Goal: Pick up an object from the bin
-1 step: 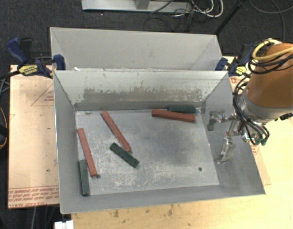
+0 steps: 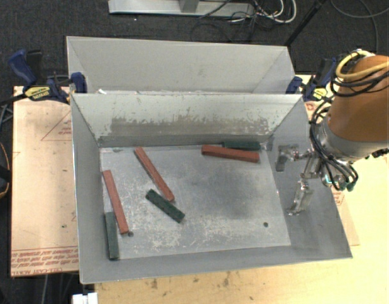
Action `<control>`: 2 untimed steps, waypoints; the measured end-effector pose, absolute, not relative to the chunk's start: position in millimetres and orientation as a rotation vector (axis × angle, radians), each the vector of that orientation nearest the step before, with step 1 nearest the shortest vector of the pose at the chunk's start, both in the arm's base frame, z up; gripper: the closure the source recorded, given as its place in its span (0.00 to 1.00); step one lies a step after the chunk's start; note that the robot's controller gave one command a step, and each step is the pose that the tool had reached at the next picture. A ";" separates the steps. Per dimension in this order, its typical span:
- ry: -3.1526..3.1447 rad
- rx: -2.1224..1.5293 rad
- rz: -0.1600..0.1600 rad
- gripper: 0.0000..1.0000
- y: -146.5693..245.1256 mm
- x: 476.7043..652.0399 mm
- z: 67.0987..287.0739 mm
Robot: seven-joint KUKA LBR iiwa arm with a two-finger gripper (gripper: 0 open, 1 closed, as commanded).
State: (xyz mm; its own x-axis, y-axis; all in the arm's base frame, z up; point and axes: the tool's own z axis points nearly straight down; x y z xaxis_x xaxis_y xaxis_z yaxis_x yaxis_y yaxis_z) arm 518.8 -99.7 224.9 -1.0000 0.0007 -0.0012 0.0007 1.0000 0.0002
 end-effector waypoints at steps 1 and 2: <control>3.139 -0.007 -0.001 0.00 -97.9 520.1 223.1; 3.148 -0.084 0.005 0.00 -90.8 528.9 246.4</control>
Offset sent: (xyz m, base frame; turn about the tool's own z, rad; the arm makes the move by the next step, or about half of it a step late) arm 0.0268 -0.0076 0.1242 -0.0150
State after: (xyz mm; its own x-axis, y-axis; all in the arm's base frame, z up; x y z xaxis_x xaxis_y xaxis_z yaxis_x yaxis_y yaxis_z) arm 528.9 -90.8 246.4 -0.9985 -0.0535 0.0072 -0.0535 0.9986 0.0031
